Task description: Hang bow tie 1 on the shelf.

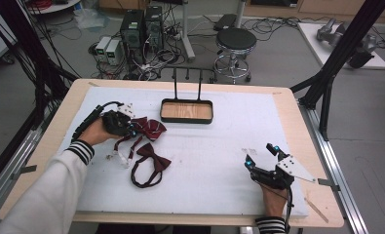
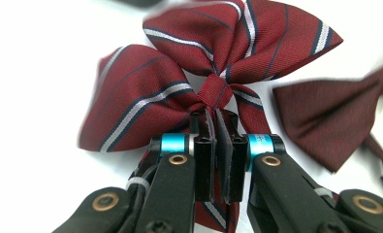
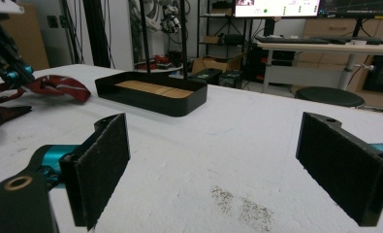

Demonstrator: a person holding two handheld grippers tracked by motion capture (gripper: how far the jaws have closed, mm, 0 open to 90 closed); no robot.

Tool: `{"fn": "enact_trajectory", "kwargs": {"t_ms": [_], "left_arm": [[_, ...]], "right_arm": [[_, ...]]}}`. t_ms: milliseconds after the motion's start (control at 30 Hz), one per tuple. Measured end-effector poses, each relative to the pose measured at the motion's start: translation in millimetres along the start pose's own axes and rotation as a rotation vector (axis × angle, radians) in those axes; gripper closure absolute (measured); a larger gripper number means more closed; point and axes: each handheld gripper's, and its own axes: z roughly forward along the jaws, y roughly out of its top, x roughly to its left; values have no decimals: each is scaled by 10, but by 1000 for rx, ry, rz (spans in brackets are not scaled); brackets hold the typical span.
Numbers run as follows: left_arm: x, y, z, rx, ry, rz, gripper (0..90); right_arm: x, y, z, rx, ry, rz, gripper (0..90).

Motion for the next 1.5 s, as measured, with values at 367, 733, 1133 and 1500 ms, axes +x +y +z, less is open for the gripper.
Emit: {"fn": "enact_trajectory", "kwargs": {"t_ms": [367, 733, 1133, 1500], "left_arm": [[-26, 103, -296, -243, 98, -54, 859], [-36, 219, -425, -372, 177, -101, 859], [16, 412, -632, -446, 229, -115, 859], [120, 702, -749, -480, 259, -103, 859]], "right_arm": [[1, 0, 0, 0, 0, 0, 113], [3, 0, 0, 1, 0, 2, 113], [3, 0, 0, 1, 0, 2, 113], [0, 0, 0, 0, 1, 0, 113]]}}
